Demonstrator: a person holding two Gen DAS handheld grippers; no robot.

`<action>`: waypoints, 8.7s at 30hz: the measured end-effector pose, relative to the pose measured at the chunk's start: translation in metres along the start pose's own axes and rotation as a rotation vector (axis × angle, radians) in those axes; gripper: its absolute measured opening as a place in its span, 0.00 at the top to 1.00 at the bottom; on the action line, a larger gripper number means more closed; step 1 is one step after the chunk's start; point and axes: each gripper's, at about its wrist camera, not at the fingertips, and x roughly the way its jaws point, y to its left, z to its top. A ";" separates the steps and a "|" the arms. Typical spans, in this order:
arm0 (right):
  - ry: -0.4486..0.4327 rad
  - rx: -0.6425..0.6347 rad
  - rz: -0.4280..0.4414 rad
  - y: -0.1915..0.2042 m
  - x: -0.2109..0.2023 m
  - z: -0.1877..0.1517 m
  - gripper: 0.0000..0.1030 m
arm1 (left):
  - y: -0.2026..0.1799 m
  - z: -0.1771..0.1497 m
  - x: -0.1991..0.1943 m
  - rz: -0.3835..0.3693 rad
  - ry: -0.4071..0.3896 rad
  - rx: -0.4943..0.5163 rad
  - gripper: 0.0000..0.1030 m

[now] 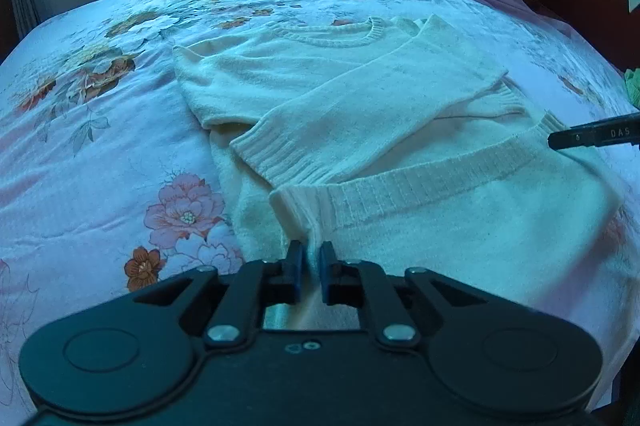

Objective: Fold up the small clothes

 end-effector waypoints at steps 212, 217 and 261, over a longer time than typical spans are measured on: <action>-0.088 -0.204 -0.139 0.099 0.070 0.034 0.20 | -0.031 0.054 0.047 0.235 -0.071 -0.221 0.56; -0.044 -0.201 -0.136 0.104 0.065 0.029 0.20 | -0.024 0.046 0.036 0.236 -0.058 -0.283 0.56; -0.115 -0.165 -0.053 0.134 0.064 0.041 0.20 | 0.023 0.054 0.007 0.088 -0.178 -0.425 0.62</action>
